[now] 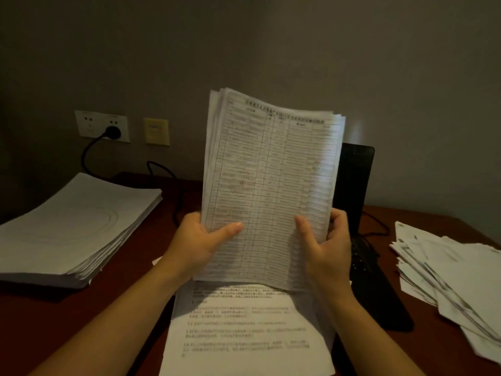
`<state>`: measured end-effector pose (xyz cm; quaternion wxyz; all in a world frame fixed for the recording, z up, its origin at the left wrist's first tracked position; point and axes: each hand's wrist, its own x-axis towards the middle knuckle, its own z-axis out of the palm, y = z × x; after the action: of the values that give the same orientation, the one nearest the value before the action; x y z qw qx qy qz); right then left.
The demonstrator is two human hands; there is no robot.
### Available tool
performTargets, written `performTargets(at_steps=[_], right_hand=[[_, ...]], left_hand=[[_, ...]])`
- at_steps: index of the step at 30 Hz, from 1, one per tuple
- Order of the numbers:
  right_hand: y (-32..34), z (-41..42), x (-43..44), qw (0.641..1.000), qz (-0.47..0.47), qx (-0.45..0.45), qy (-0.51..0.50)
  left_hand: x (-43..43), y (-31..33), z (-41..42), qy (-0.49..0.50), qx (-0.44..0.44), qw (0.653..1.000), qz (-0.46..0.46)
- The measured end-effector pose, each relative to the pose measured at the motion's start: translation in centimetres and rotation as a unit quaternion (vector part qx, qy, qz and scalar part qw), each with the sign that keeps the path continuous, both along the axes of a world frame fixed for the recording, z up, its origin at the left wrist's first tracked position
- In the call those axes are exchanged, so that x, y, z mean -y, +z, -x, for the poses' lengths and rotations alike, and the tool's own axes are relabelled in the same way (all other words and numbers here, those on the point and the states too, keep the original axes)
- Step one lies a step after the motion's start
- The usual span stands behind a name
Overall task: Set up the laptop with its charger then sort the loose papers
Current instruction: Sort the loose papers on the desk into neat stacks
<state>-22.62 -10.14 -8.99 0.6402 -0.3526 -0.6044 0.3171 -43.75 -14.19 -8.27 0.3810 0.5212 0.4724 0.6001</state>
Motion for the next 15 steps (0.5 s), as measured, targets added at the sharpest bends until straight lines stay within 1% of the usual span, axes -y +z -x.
performTargets(at_steps=[3,6,9,12,15], right_hand=[[0.7,-0.2,0.1,1.0,-0.025,0.0,0.002],[0.0,-0.2,-0.2,0.999,0.001,-0.002,0.047],[-0.3,0.1,-0.2,0.998,0.013,-0.002,0.058],[-0.1,0.4,-0.2,0.998,0.005,0.03,0.052],[-0.3,0.5,-0.2,0.997,0.024,0.043,0.06]], left_hand=[[0.2,0.5,-0.1,0.002,0.02,1.0,-0.022],[0.1,0.4,0.1,0.01,0.032,0.999,-0.028],[0.0,0.2,0.0,0.024,0.042,0.999,-0.017],[-0.1,0.1,0.3,0.029,0.02,0.999,-0.007],[-0.1,0.1,0.5,0.025,-0.001,1.0,0.001]])
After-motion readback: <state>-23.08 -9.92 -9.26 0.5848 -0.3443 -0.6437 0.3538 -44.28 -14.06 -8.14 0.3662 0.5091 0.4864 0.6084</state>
